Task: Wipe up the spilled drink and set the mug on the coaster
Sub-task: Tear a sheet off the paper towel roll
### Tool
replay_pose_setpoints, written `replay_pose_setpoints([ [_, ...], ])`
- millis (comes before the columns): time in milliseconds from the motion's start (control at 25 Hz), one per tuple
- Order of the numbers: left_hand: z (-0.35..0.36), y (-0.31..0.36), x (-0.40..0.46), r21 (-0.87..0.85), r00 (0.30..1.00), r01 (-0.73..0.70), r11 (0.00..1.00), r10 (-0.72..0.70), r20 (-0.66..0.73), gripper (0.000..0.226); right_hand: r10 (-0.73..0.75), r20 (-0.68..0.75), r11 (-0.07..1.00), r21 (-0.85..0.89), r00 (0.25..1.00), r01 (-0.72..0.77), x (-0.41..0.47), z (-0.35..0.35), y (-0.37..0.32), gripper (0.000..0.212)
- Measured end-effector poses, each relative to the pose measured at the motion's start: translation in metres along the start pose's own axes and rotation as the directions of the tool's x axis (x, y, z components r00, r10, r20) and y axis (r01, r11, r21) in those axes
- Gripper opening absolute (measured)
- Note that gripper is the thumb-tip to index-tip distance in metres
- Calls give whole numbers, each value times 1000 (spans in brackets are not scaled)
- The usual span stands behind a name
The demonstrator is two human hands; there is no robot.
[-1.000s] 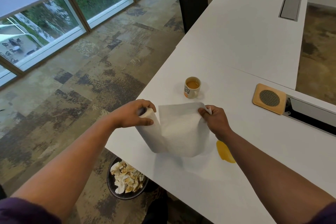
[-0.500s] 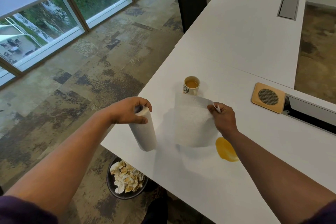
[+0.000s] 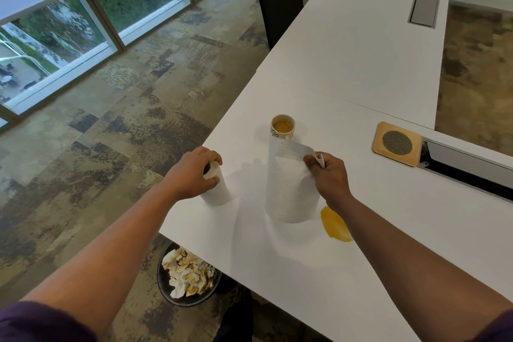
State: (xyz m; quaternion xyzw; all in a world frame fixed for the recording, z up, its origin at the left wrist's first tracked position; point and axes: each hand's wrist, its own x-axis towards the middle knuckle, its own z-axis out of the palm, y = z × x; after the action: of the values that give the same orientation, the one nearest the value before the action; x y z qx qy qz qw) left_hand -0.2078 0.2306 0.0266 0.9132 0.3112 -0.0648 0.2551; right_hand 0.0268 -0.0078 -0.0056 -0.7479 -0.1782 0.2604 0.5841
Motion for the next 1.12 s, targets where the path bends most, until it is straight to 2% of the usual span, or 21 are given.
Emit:
replay_pose_setpoints([
  [200, 8, 0, 0, 5, 999, 40, 999, -40, -5, 45, 30, 29, 999, 35, 999, -31, -6, -1, -4, 30],
  [400, 6, 3, 2, 109, 992, 106, 988, -112, 50, 72, 81, 49, 994, 72, 995, -85, -13, -8, -6, 27],
  [480, 4, 9, 3, 227, 994, 101, 969, -106, 8, 87, 104, 67, 989, 97, 992, -110, -16, -11, -6, 21],
  [560, 7, 25, 4, 312, 993, 28, 950, 9, -116, 91, 123, 85, 981, 139, 989, -134, -20, -16, -6, 16],
  [600, 10, 40, 3, 292, 982, -28, 956, 81, -169, 88, 133, 90, 976, 161, 987, -146, -22, -19, -5, 15],
  [640, 16, 56, 3, 200, 977, -68, 977, 106, -183, 87, 143, 91, 971, 179, 985, -158, -24, -21, -5, 15],
  [720, 34, 90, 2, -176, 998, -41, 984, 31, -60, 92, 163, 103, 959, 219, 981, -182, -28, -28, -4, 23],
  [760, 45, 104, 2, -379, 998, 29, 925, -8, 56, 99, 174, 119, 947, 251, 977, -199, -31, -32, -4, 28],
  [800, 56, 117, 1, -560, 985, 112, 821, -20, 169, 106, 188, 140, 930, 292, 972, -222, -33, -36, -3, 32],
  [880, 77, 137, 6, -776, 922, 314, 547, 18, 386, 115, 230, 165, 881, 385, 959, -277, -39, -47, -2, 40],
  [960, 97, 148, 12, -809, 844, 477, 343, 77, 531, 104, 271, 178, 825, 463, 946, -324, -44, -60, 0, 43],
  [1040, 115, 162, 18, -778, 787, 572, 259, 95, 610, 85, 304, 176, 777, 523, 936, -351, -51, -76, 6, 36],
  [1120, 133, 175, 18, -737, 729, 644, 204, 127, 673, 84, 337, 161, 743, 560, 928, -367, -59, -94, 14, 27],
])
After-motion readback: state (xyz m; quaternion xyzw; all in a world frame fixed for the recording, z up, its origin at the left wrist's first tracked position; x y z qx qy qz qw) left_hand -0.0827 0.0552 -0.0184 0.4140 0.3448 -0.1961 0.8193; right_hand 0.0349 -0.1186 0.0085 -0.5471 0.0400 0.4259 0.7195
